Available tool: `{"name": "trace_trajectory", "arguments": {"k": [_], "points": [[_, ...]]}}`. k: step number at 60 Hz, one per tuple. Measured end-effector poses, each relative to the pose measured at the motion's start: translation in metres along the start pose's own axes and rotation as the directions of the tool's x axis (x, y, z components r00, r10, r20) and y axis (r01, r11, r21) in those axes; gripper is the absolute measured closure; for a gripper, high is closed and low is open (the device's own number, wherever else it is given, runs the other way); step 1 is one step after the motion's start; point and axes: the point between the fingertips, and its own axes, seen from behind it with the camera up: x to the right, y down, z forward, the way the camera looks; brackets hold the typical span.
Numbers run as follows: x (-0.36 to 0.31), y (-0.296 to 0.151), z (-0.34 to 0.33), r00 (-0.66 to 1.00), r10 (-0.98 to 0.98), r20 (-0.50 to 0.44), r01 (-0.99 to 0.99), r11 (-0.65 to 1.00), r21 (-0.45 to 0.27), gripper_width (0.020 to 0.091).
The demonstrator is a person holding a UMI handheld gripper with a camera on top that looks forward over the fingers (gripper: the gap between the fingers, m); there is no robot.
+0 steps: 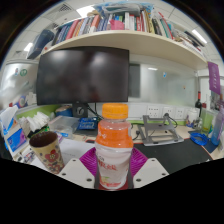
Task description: Pour water
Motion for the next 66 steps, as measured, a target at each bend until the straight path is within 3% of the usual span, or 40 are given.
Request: {"name": "trace_trajectory", "arguments": {"k": [11, 21, 23, 29, 43, 66], "points": [[-0.001, -0.002, -0.004, 1.000, -0.020, -0.001, 0.020, 0.999, 0.044, 0.0679], [-0.002, 0.001, -0.006, 0.999, -0.040, 0.018, 0.040, 0.999, 0.029, 0.0528], [-0.003, 0.007, -0.007, 0.999, -0.033, 0.027, 0.033, 0.999, 0.004, 0.0477], [-0.004, 0.015, -0.020, 0.998, -0.036, 0.048, 0.038, 0.999, -0.034, 0.0238], [-0.004, 0.018, -0.086, 0.998, -0.056, 0.010, 0.057, 0.986, -0.159, 0.0243], [-0.006, -0.071, -0.153, 0.999, -0.030, -0.033, 0.026, 0.993, -0.111, 0.0249]]}}
